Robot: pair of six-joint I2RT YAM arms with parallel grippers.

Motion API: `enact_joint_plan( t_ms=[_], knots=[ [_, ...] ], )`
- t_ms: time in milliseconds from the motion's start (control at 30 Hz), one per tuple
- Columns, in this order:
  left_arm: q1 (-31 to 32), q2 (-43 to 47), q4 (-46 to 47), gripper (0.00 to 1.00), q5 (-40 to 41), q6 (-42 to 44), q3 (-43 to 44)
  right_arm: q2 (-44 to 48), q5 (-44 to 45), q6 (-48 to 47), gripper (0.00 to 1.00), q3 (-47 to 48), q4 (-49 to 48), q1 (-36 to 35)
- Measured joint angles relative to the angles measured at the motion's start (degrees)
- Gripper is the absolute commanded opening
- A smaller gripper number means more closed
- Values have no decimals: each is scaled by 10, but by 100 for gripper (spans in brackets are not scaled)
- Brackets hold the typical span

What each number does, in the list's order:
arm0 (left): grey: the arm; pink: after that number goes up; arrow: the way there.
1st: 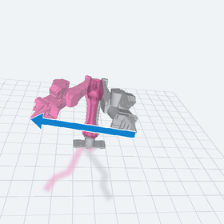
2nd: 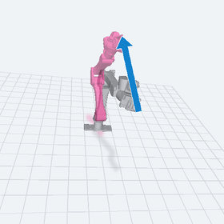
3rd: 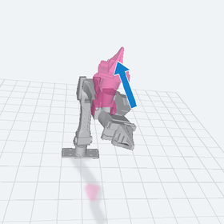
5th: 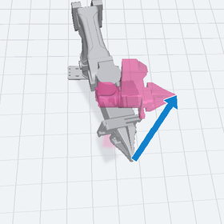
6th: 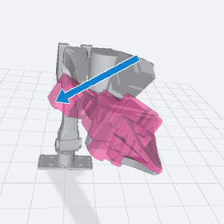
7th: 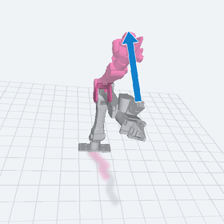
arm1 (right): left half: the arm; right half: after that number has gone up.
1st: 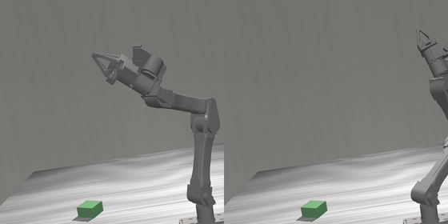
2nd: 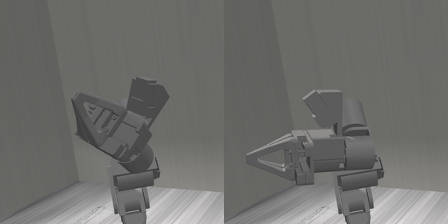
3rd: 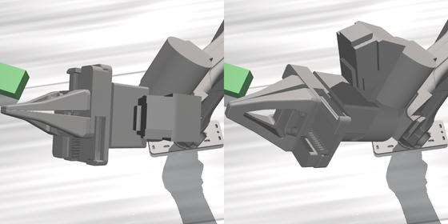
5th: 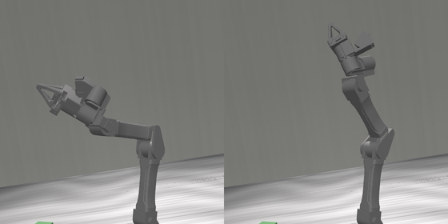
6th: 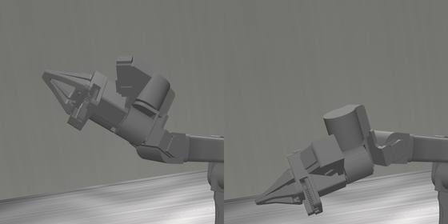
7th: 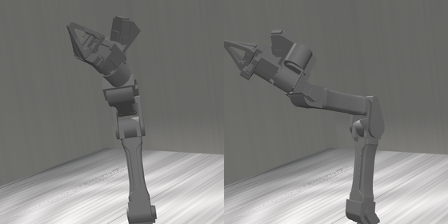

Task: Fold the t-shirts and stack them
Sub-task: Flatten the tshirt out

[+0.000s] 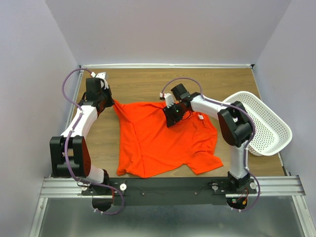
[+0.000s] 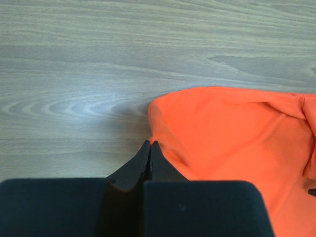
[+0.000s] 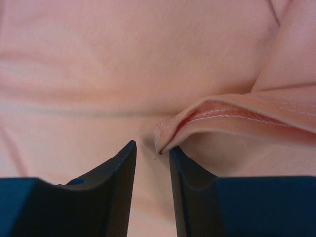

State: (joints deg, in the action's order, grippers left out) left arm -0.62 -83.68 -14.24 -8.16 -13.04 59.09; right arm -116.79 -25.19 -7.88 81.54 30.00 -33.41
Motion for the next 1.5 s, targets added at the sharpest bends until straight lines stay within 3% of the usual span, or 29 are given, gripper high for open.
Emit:
enact_joint_plan(
  t_ms=[233,367,433,700,933,1100,1233,1500],
  knots=[
    [0,0,0,0,0,0,0,-3,8,10,27,1,-9,0],
    [0,0,0,0,0,0,0,-3,19,18,6,0,-17,0],
    [0,0,0,0,0,0,0,-3,26,19,1,0,-20,0],
    [0,0,0,0,0,0,0,31,70,-3,0,-14,-24,0],
    [0,30,1,0,7,0,0,163,158,-72,1,-21,-22,13],
    [0,94,-1,0,20,-1,17,215,233,-135,1,78,8,44],
    [0,125,-22,0,33,-11,141,217,287,-181,1,223,37,65],
    [0,151,-32,0,87,-16,392,213,378,-240,1,429,62,74]
  ],
)
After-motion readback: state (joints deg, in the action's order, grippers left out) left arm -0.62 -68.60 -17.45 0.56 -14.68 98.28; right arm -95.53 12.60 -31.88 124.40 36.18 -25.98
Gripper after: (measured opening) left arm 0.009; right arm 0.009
